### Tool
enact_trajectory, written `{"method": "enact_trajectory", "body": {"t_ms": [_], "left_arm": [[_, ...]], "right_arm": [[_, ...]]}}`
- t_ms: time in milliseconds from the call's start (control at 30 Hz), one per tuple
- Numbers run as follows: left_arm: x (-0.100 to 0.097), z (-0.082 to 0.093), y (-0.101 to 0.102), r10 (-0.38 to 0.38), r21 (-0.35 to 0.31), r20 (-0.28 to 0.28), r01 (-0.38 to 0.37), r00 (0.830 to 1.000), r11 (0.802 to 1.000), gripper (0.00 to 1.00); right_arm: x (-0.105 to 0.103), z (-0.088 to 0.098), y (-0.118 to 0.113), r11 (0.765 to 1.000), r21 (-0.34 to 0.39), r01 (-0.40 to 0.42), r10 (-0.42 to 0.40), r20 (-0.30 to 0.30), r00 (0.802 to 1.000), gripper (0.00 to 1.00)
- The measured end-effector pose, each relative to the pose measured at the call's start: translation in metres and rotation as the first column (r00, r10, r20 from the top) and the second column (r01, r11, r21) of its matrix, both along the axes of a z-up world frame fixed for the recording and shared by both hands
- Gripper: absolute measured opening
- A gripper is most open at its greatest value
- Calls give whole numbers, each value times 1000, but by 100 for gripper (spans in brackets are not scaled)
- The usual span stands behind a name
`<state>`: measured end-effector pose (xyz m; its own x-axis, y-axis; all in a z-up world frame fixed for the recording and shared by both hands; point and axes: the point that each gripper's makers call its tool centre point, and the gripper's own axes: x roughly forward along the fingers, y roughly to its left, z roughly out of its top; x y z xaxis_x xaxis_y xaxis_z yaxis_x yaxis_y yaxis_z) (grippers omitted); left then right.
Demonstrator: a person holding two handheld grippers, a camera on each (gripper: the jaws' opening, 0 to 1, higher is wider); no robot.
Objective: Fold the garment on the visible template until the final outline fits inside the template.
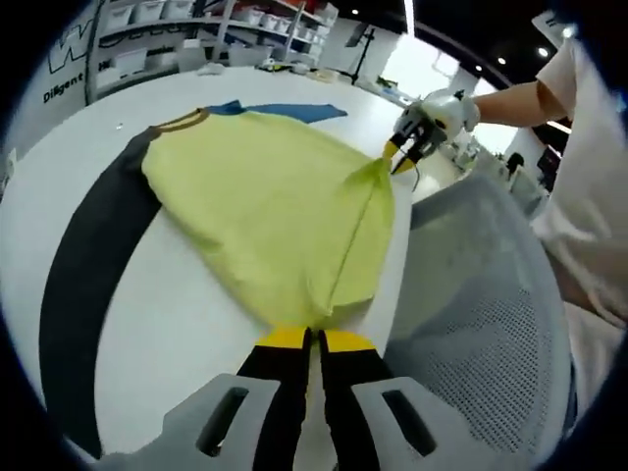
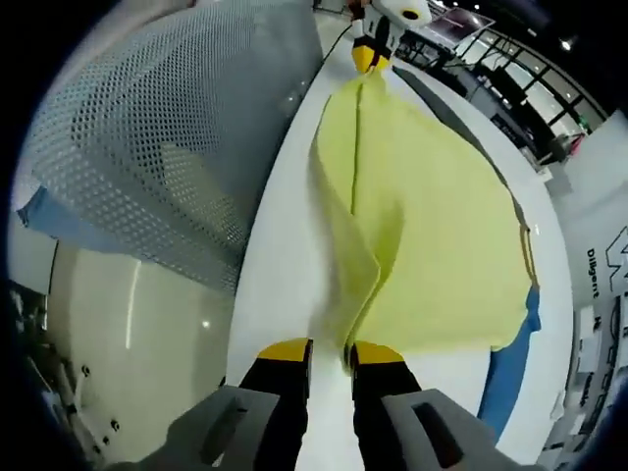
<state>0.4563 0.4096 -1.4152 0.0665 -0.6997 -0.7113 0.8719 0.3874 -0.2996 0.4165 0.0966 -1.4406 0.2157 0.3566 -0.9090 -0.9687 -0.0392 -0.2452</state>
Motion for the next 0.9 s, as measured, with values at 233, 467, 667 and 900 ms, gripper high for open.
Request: {"method": "enact_trajectory", "body": {"t_ms": [233,467,667,900], "left_arm": [[30,26,-3,126,-89,49,-121,991,989,2],[24,15,-27,57,-65,51,-54,997,996,6],[7,-6,-38,-41,36,57,39,998,999,8],[-1,-17,-27,-55,98,51,49,997,994,0]], "right_arm": [[-5,21,7,981,139,137,-125,-96,988,13],[17,31,34,928,267,262,-223,-169,960,17],[27,21,41,877,287,385,-310,-274,911,8],[12,12,36,891,254,377,-298,-302,906,0]]}}
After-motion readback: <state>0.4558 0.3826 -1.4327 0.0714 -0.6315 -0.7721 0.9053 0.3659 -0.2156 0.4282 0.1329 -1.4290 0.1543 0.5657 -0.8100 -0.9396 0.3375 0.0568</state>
